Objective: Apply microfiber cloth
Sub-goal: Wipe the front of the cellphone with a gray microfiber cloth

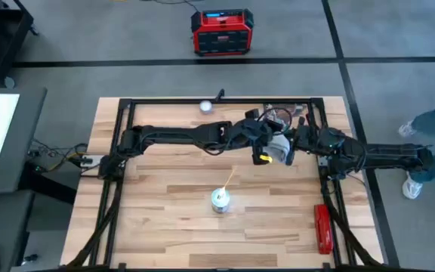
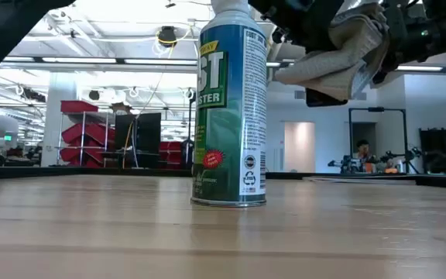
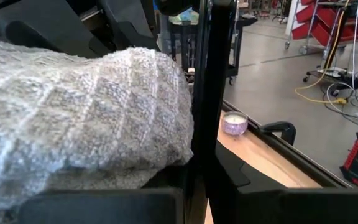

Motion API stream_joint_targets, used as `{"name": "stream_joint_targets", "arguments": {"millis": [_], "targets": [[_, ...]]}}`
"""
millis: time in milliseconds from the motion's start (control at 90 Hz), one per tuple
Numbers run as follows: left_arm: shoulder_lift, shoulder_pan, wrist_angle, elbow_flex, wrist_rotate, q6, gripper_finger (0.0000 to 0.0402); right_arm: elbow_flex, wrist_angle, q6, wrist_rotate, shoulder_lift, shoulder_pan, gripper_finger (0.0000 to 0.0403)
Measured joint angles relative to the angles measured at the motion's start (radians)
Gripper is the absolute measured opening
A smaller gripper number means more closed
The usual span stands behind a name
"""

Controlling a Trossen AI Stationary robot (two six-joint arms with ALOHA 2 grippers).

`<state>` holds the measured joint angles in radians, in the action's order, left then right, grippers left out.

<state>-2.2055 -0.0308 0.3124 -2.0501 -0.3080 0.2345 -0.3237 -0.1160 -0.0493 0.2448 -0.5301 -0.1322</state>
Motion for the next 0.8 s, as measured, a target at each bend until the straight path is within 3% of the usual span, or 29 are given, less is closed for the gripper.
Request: {"name": "stream_joint_targets", "arguments": {"millis": [300, 489, 800], "targets": [[-0.001, 0.013, -0.055, 0.047, -0.005, -0.046, 0.0, 0.0, 0.051, -0.002, -0.007, 0.001, 0.001, 0.0014], [0.016, 0.011, -0.092, 0.047, -0.055, 0.032, 0.0, 0.0, 0.014, -0.005, 0.008, 0.002, 0.001, 0.0014], [0.097, -0.033, -0.075, 0.047, -0.024, 0.127, 0.0, -0.009, -0.048, -0.034, 0.005, 0.003, 0.008, 0.0014]]}}
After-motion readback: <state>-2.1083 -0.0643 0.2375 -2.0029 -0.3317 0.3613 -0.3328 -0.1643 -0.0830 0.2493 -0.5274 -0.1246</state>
